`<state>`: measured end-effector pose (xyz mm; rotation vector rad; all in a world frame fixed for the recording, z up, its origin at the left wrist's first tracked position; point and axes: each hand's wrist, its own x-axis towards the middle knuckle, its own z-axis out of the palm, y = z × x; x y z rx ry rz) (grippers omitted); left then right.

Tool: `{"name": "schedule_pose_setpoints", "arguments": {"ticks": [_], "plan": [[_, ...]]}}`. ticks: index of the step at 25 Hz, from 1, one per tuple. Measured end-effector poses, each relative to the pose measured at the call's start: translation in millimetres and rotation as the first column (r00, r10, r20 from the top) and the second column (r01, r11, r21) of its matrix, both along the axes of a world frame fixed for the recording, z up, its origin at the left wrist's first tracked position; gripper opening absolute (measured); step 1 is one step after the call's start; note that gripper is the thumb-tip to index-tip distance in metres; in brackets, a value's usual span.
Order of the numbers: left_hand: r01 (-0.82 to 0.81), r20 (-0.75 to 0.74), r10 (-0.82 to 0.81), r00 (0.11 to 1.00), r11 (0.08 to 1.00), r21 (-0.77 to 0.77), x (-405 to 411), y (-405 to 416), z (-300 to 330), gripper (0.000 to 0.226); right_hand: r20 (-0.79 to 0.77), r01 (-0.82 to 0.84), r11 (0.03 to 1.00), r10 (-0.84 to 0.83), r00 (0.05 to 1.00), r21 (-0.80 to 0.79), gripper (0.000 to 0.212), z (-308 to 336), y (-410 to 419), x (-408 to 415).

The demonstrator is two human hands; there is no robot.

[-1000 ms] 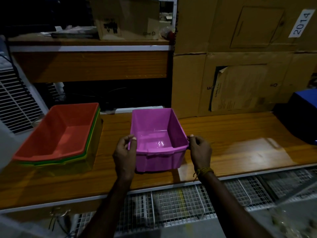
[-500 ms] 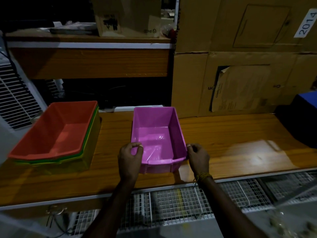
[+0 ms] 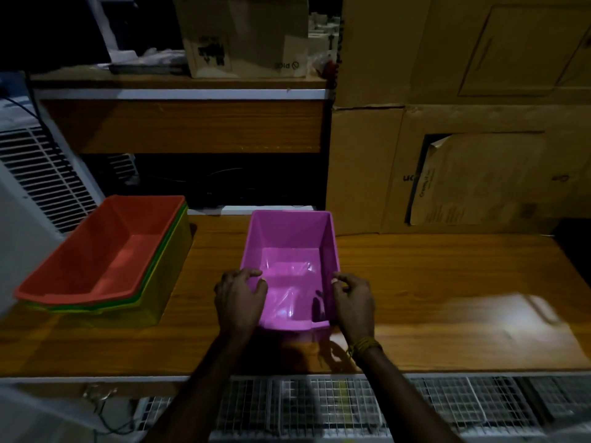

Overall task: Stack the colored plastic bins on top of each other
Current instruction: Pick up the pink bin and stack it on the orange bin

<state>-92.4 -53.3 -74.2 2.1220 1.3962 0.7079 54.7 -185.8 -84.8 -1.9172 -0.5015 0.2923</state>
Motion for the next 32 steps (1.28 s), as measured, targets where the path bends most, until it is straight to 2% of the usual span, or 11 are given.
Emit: {"name": "schedule_pose_setpoints", "arguments": {"ticks": [6,10,17,21,24,28,32], "plan": [[-0.045,-0.039,0.045,0.998,0.999,0.015,16.4,-10.6,-1.4,0.024,-0.043,0.009,1.000,-0.008,0.999,0.023,0.025,-7.4,4.3,12.1],[-0.069,0.046,0.071,0.996,0.996,-0.051,23.3,-9.1,2.0,0.024,-0.026,0.006,1.000,-0.005,1.000,0.019,0.025,-2.0,5.6,15.2],[-0.071,0.121,0.077,0.990,0.996,-0.048,22.6,-7.8,5.8,0.019,-0.050,0.031,0.999,-0.032,0.998,-0.017,0.024,3.2,18.4,6.4],[-0.050,0.174,0.058,0.983,0.998,-0.046,9.6,2.0,15.2,0.013,0.023,0.080,0.997,-0.080,0.997,-0.021,0.023,15.2,27.3,-9.7],[0.017,0.252,0.004,0.968,0.997,-0.082,-10.1,21.1,33.1,0.017,0.056,0.057,0.998,-0.058,0.997,0.022,0.024,35.2,41.5,-30.5],[0.029,0.281,-0.033,0.959,0.999,0.016,-41.9,53.5,79.1,0.017,0.128,0.078,0.993,-0.088,0.988,0.085,0.022,81.1,68.1,-62.4],[-0.014,0.289,-0.038,0.957,0.984,0.177,-87.1,96.5,130.2,0.017,0.178,0.035,0.983,-0.068,0.982,0.180,0.021,131.0,108.1,-102.7]]}}
